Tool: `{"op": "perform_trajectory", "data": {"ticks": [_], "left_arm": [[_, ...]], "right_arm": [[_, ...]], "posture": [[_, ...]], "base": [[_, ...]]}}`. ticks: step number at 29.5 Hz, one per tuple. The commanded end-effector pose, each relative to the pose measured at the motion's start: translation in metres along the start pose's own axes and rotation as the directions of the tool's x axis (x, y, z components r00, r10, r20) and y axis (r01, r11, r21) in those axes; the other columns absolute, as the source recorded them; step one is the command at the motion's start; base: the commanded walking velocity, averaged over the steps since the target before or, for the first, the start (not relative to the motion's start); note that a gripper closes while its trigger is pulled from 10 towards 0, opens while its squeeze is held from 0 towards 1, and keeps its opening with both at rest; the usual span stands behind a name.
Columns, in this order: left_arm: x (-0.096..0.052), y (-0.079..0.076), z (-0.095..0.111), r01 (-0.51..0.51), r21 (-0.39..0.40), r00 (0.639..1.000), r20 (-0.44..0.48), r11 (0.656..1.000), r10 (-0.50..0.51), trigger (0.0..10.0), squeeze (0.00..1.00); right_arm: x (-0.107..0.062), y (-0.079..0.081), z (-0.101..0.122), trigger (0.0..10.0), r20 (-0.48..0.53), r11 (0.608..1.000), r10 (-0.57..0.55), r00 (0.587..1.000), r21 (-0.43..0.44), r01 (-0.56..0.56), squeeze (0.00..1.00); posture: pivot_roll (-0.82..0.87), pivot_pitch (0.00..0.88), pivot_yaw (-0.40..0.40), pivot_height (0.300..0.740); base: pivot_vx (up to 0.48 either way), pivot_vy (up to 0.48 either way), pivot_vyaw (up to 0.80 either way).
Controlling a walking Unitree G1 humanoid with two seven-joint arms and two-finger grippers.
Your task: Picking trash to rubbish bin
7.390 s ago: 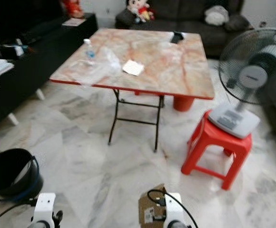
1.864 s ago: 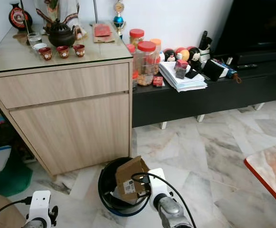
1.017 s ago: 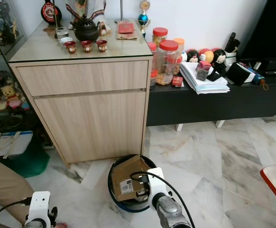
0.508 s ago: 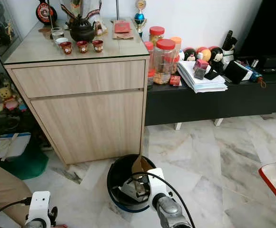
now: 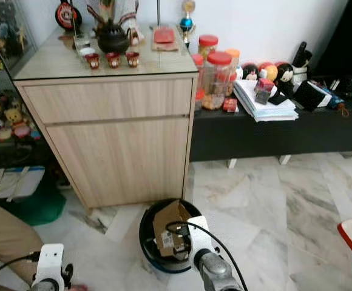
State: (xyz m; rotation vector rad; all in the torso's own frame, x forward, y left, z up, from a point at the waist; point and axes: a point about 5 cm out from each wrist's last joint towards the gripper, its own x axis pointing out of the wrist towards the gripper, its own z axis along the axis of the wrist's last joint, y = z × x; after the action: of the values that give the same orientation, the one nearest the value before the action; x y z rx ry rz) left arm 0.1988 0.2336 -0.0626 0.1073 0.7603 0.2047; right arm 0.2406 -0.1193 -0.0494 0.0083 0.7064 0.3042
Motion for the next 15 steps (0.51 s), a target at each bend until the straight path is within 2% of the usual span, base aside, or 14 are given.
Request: {"op": "perform_trajectory", "data": {"ticks": [1, 15], "left_arm": [[0.0004, 0.0008, 0.0007, -0.005, 0.008, 1.0, -0.002, 1.0, 0.005, 10.0, 0.0], [0.0005, 0.0008, 0.0011, -0.002, 0.008, 1.0, 0.0, 1.0, 0.002, 10.0, 0.0]], "right_arm": [[0.0003, -0.0012, 0.0017, 10.0, 0.005, 1.0, -0.006, 1.0, 0.007, 0.006, 0.0], [0.0002, -0.0018, 0.0016, 10.0, 0.005, 1.0, -0.013, 1.0, 0.015, 0.013, 0.0]], "posture": [[0.02, 0.023, -0.031, 0.74], [0.02, 0.023, -0.03, 0.74]], "base": [[0.0, 0.0, 0.0], [0.258, 0.0, 0.0]]}}
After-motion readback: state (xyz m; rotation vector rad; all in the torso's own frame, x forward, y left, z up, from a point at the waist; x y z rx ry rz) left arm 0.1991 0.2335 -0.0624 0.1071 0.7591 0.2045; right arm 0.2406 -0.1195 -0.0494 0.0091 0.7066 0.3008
